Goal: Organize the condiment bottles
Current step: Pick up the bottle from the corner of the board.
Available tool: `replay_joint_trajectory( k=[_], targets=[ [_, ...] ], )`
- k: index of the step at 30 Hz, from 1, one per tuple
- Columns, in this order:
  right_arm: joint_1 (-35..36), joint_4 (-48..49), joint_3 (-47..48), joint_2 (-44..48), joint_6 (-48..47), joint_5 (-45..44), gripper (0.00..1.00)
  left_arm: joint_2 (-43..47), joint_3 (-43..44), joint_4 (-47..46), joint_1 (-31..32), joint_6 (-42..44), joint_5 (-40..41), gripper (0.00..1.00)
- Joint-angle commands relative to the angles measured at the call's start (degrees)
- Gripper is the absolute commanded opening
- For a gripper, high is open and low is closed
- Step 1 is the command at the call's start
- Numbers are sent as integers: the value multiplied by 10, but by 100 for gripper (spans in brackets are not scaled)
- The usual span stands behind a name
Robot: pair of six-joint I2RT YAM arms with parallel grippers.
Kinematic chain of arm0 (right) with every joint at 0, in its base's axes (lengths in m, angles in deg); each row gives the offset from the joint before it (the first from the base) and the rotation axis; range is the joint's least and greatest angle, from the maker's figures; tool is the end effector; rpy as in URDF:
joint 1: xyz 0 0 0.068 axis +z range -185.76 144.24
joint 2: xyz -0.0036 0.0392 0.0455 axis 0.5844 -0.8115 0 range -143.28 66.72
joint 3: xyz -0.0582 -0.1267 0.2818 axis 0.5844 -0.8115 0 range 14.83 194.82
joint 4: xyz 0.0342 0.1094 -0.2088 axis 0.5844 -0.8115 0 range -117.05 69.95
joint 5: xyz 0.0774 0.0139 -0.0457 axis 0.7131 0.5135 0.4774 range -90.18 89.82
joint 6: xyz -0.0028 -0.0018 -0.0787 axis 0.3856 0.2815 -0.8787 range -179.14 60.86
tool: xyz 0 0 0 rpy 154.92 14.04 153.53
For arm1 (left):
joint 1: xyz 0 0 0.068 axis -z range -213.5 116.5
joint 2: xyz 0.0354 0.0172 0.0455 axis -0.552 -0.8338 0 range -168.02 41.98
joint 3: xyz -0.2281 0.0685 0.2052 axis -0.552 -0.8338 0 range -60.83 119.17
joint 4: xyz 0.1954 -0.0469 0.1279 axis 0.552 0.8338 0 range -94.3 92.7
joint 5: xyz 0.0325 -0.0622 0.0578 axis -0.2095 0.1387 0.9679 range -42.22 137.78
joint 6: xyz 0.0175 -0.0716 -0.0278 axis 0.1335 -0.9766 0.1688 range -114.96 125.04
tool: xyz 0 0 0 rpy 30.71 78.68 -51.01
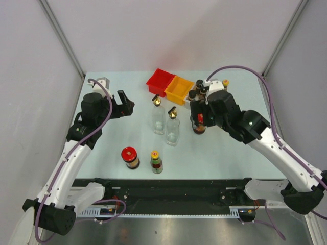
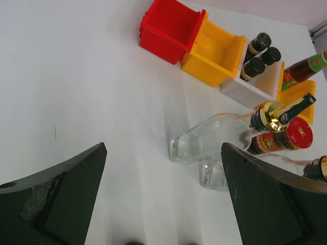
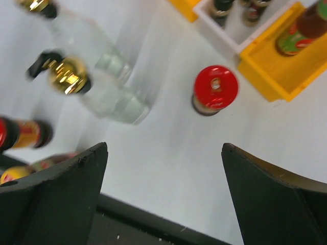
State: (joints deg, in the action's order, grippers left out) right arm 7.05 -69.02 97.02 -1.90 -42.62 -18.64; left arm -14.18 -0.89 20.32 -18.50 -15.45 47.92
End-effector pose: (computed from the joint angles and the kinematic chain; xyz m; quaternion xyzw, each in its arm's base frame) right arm 0.1764 0.1341 0.4292 -0.1278 0.8708 0.1003 0.4640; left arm 0.1904 -0.0510 0.3924 -0.0401 0.8224 -0.1721 0.5408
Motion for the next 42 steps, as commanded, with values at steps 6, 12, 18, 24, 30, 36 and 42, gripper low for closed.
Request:
replay_joint_trajectory(
  k=[6,12,18,24,30,36,42],
  targets=[
    [217,-18,-8,36,12,-3,98,25,-23,4,-3,8,-9,100],
    [317,50,-8,-47,-7,3,98,23,-27,4,-3,12,-8,100],
    [327,129,-8,-134,-10,42,97,18,-37,-1,-3,12,-15,100],
    [312,150,-7,-179,-3,61,89,12,-44,-6,-3,12,-18,100],
    [298,149,-6,-205,1,79,81,3,-43,-9,-3,17,-15,100],
    [281,133,-6,-220,4,93,73,-3,-42,-10,-4,19,-15,100],
    [280,114,-7,-231,9,100,59,-4,-42,-9,-4,19,-13,100]
  ],
)
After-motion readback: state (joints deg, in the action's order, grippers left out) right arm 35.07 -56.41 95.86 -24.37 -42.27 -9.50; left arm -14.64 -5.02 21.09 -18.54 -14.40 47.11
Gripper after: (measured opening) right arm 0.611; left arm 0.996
